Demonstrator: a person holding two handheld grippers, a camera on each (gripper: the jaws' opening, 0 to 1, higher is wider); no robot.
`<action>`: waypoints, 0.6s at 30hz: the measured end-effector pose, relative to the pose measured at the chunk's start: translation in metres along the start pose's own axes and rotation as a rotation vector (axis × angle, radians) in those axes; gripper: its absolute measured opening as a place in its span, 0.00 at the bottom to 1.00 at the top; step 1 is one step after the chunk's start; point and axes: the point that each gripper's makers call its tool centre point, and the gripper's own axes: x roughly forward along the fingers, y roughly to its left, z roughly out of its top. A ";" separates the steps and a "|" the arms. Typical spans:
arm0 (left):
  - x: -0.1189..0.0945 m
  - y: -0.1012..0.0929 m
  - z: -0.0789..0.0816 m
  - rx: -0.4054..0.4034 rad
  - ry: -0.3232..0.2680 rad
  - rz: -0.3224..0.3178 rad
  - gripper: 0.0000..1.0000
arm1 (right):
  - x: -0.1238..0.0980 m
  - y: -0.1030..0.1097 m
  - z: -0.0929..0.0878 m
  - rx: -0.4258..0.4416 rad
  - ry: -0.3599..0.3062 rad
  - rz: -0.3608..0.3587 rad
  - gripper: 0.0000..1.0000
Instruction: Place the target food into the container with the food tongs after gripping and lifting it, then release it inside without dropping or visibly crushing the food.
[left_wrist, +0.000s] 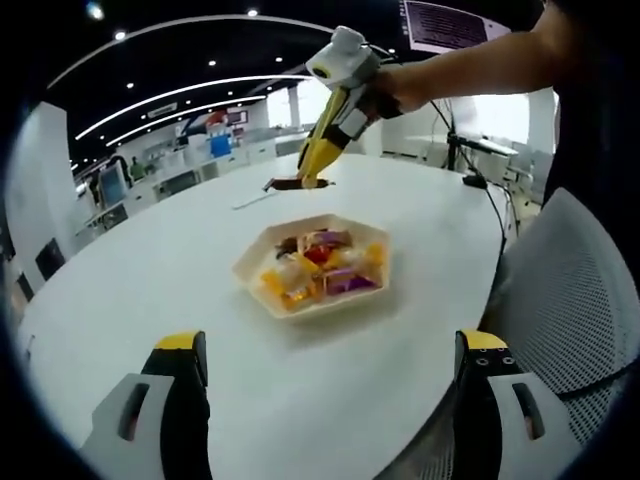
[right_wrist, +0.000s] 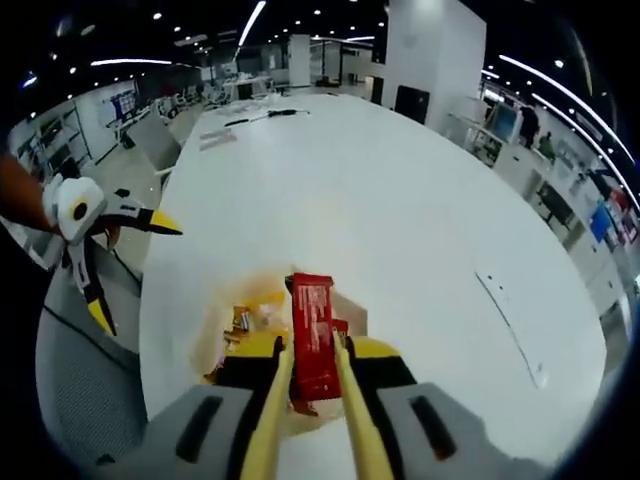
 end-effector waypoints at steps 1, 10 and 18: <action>0.000 0.001 0.000 -0.005 0.001 0.000 1.00 | 0.002 0.002 0.001 -0.002 -0.001 0.003 0.24; -0.001 0.004 0.005 -0.075 -0.035 0.009 1.00 | 0.011 0.013 0.009 -0.055 0.010 0.012 0.24; -0.001 0.003 0.006 -0.075 -0.035 0.009 1.00 | 0.020 0.013 0.010 -0.076 0.015 0.008 0.25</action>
